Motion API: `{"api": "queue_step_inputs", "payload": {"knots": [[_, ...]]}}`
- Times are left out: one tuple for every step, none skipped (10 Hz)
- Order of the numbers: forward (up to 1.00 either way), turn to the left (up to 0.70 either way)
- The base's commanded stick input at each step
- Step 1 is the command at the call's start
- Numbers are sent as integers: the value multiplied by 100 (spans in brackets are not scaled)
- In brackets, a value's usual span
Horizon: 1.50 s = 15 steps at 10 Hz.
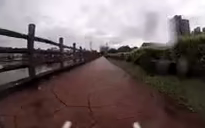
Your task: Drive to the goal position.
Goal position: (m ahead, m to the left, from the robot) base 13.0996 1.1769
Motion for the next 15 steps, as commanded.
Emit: {"api": "queue_step_inputs", "payload": {"knots": [[50,0],[50,0],[50,0],[50,0],[50,0],[50,0],[50,0],[50,0],[50,0],[50,0],[50,0],[50,0],[50,1],[50,13],[50,25]]}}
